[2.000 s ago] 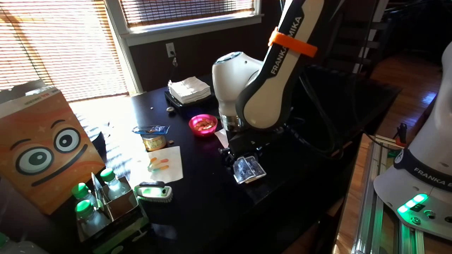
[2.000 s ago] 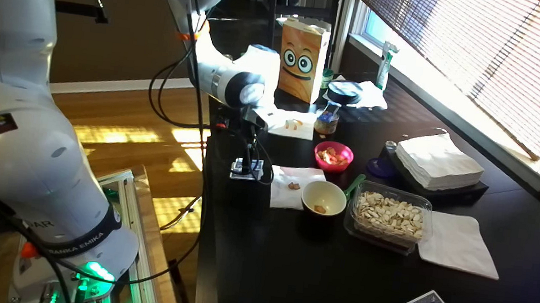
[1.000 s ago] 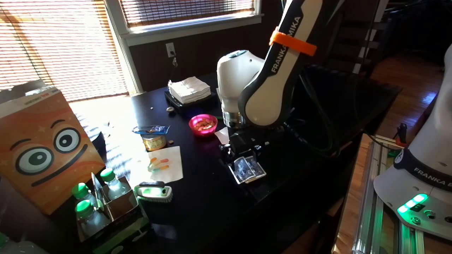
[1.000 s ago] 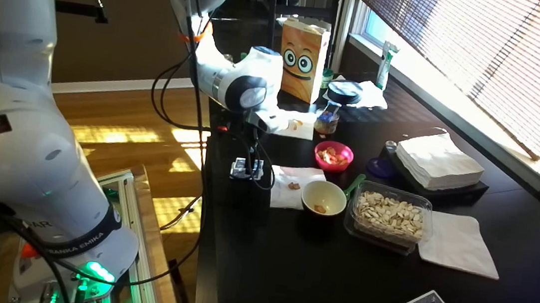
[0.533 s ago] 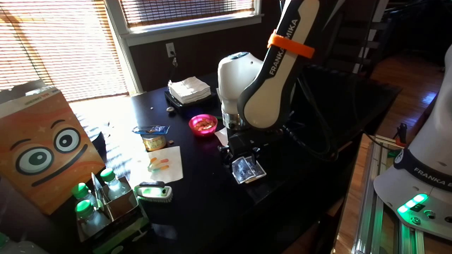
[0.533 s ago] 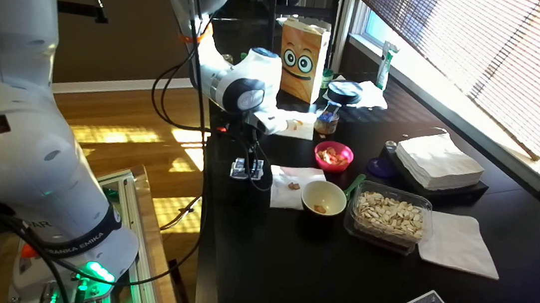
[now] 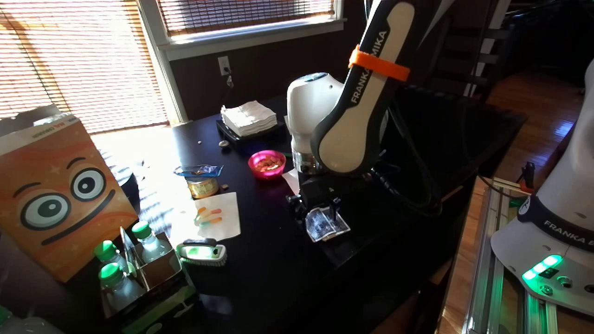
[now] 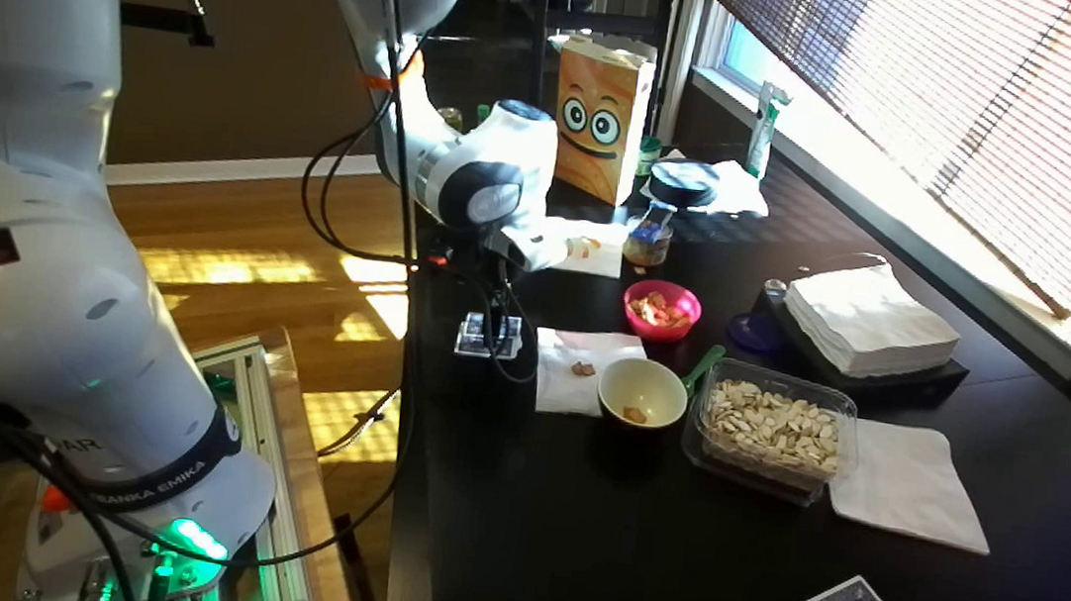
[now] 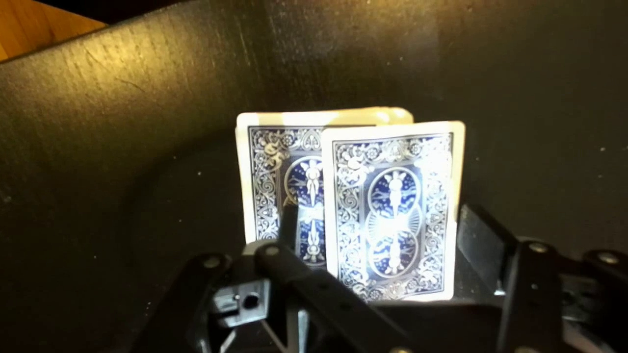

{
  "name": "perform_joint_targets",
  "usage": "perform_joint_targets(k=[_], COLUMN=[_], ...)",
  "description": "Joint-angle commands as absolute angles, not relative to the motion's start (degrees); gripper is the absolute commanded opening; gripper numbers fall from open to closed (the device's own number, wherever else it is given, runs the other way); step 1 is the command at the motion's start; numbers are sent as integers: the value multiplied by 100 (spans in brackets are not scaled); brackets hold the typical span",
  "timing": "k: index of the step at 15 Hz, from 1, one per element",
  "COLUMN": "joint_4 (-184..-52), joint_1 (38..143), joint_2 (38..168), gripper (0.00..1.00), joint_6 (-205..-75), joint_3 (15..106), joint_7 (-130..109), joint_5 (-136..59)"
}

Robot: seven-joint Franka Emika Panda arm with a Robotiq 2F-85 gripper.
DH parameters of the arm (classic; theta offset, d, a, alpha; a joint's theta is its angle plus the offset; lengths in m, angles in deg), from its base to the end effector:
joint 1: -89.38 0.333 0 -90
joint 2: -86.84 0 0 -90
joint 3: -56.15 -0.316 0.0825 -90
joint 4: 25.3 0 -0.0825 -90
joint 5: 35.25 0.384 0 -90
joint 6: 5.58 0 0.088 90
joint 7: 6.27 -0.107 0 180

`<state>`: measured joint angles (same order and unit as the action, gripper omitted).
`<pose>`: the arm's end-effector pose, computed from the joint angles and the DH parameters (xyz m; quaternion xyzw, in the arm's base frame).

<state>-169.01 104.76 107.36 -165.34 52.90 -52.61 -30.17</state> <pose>0.4281 0.1424 0.1395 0.9585 -0.2813 -0.0457 0.0010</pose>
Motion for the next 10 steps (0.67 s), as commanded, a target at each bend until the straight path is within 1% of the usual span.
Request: perform_joint_targets(k=[1,2,3,5,6,8,10], joint_4=[-16836,-16828,-16818,-16805,-16801,-16796,-16796], joint_1=[10374,10368,10364,10358,10357,10349,10341], joint_2=[10827,10832,10836,10836,10833,10836,10834], gripper=[73,72,69,71,70,71,70], joint_6=[-16613,-16609,-16607,-16601,-16600,-16600,-16602], joint_3=[5179,5176,5176,5175,5177,5172,5166], joint_7=[-5013,-4995,-4978,-4946,-4940,-4917,-4891], joint_5=[-2781,-2770,-2761,-2742,-2739,-2728,-2713])
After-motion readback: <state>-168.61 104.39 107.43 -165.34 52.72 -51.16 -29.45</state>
